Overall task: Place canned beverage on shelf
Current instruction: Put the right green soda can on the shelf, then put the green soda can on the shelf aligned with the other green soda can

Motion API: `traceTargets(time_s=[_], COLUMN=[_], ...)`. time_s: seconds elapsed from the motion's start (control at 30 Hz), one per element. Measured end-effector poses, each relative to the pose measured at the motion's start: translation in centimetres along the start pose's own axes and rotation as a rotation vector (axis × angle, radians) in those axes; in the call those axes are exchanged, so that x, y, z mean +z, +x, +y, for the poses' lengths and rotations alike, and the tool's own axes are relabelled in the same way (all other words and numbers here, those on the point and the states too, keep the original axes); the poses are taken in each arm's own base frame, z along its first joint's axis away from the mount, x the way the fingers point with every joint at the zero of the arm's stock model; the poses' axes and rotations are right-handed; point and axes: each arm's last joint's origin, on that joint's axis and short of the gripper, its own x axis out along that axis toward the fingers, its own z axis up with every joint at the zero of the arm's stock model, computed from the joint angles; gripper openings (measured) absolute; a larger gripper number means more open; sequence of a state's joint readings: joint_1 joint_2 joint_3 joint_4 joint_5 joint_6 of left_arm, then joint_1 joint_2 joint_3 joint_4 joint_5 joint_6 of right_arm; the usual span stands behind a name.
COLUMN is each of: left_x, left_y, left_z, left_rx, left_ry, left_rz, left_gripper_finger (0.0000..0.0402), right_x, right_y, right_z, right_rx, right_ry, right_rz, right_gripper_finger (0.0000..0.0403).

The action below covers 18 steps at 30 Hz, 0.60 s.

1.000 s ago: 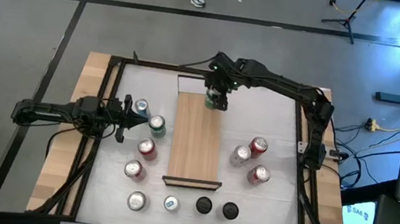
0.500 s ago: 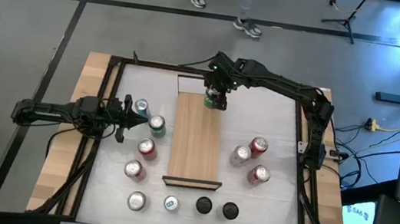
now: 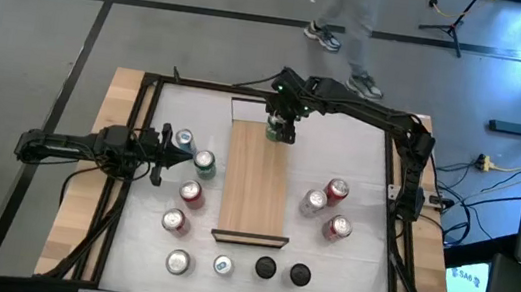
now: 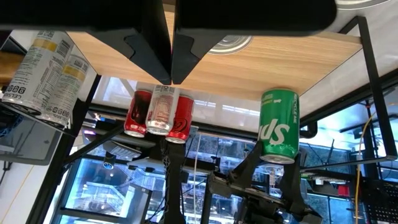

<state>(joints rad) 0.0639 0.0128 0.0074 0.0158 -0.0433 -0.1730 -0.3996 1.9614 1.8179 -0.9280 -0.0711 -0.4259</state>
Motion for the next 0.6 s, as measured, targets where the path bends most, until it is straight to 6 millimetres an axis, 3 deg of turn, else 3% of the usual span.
traceTargets(time_s=[0.33,0.6], left_x=[0.0,0.0], left_y=[0.0,0.0], left_z=[0.0,0.0], left_rx=[0.0,0.0], left_ry=[0.0,0.0], left_rz=[0.0,0.0], left_gripper_finger=[0.0006,0.0006], right_x=[0.0,-0.07], right_y=[0.0,0.0], right_z=[0.05,0.01], right_rx=[0.004,-0.018], right_ry=[-0.001,-0.001], right_rz=[0.0,0.016], right_gripper_finger=[0.0372,0.0394])
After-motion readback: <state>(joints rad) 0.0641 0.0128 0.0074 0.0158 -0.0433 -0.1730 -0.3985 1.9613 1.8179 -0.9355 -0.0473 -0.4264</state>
